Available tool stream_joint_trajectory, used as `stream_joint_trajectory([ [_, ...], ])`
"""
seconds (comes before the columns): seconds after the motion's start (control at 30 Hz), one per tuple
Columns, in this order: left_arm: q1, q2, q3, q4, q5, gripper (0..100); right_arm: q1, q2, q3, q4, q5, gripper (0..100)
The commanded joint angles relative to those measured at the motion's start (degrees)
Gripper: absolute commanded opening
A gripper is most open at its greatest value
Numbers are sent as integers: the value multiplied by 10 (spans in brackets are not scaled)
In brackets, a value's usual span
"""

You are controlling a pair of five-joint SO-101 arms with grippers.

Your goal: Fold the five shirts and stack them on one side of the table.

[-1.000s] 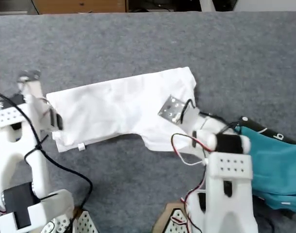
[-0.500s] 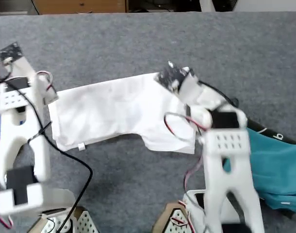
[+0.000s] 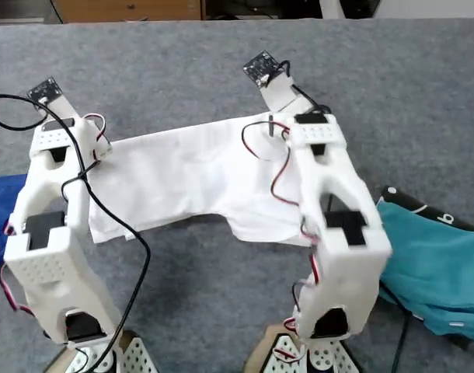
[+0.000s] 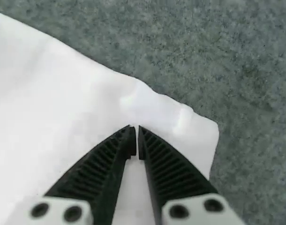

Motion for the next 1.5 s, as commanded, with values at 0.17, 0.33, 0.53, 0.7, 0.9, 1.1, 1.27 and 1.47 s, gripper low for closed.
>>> stream_joint_trajectory([
  [0.17,-20,81,-152,90,1,19,37,97,-171,79,-5,23],
  [0.33,-25,150,-250,158,1,19,36,107,-182,82,-4,23],
  [0.53,-33,167,-297,195,-22,19,35,63,-190,144,9,23],
  [0.7,-33,103,-297,222,-27,19,36,-7,-124,112,9,23],
  [0.9,-9,7,-297,278,-49,19,35,-124,35,-19,-43,5],
  [1.1,35,-39,-234,323,-69,19,23,-177,134,-122,-43,9],
  [1.27,36,-77,-71,265,-80,19,27,-116,87,-117,-43,8],
  [1.47,61,-194,163,139,-84,19,27,-19,-35,-21,-44,5],
])
